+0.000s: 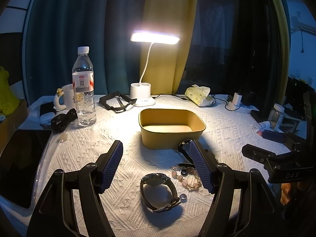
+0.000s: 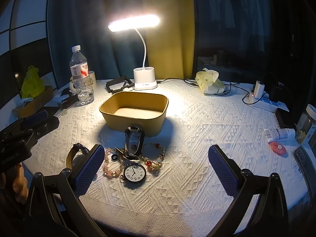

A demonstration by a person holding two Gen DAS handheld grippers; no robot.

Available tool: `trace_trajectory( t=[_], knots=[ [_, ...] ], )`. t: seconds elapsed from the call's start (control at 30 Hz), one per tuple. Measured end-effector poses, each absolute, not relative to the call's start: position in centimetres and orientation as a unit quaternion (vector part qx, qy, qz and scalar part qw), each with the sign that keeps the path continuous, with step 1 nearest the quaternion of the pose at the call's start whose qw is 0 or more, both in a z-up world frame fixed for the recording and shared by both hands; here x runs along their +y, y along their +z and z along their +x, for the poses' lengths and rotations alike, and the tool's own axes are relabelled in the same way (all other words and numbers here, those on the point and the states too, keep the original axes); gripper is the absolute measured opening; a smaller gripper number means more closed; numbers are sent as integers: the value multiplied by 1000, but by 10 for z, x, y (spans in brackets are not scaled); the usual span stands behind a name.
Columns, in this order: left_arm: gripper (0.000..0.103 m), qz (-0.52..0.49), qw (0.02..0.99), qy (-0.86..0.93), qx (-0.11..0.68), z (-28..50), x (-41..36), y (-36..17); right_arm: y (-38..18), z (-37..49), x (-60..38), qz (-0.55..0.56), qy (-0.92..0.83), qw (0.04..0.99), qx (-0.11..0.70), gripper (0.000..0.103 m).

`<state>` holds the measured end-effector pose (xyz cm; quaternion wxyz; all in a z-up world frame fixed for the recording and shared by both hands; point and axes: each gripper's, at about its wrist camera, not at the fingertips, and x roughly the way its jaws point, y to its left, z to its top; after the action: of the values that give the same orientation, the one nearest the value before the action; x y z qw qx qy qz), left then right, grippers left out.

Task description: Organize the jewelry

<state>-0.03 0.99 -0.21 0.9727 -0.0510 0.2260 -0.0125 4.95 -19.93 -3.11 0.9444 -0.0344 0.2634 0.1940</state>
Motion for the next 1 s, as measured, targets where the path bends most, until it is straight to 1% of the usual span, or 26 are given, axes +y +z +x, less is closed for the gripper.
trace_trajectory(
  t=[1.0],
  knots=[
    [73,-52,972,-8,229,-3,12,-5,-32,49,-200,-36,191,945,263,103]
  ],
)
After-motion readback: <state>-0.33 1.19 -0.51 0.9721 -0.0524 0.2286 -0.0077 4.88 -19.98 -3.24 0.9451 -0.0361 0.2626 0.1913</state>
